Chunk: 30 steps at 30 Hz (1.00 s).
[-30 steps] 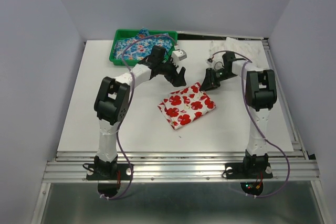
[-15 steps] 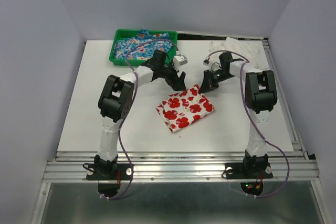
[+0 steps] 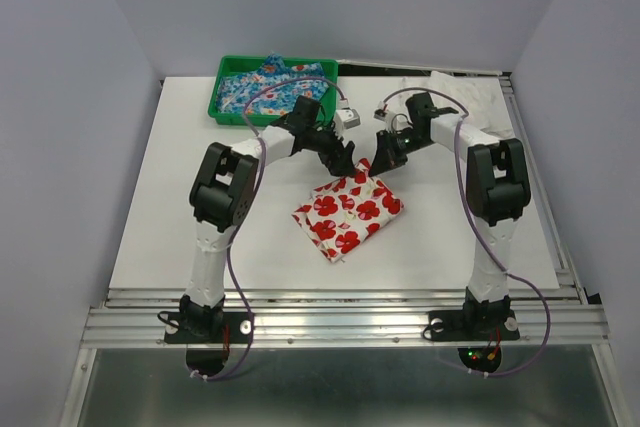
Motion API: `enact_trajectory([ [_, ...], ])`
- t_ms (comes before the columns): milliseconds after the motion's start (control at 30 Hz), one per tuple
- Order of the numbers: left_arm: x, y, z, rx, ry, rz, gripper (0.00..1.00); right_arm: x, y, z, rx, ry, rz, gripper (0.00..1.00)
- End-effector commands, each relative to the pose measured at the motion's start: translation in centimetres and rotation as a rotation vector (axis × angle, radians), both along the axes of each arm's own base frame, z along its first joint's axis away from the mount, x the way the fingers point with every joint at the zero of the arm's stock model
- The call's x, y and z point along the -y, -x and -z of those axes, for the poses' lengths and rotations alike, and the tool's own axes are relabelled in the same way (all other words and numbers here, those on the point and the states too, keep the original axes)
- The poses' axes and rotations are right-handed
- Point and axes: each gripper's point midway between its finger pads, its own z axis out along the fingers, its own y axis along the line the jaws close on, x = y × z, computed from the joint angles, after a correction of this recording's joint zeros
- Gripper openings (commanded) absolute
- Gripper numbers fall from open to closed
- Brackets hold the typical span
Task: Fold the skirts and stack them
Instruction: Neatly place the folded skirt to the corner
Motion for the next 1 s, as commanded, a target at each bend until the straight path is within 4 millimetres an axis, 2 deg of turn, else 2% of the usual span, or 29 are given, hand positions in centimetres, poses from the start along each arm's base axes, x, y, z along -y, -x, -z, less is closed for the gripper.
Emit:
enact_trajectory([
  [0,0.9,1.1,-0.9,0.018,0.047,0.104,0.99,-0.4,-0.3,-2.7,0.092,-0.033,-0.027,0.01],
  [367,1.4,2.4,-0.5,-0.014,0.1,0.178,0.97,-1.2,0.6,-3.2,0.108,-0.045,-0.063,0.01],
  [867,1.5,1.8,0.9,-0.022,0.091,0.141,0.95,-2.1,1.2,-4.1,0.113,-0.073,-0.088,0.01],
  [967,1.6,1.9,0.6,-0.02,0.1,0.147,0.87,-2.5,1.5,-4.0,0.109,-0.078,-0.099,0.01],
])
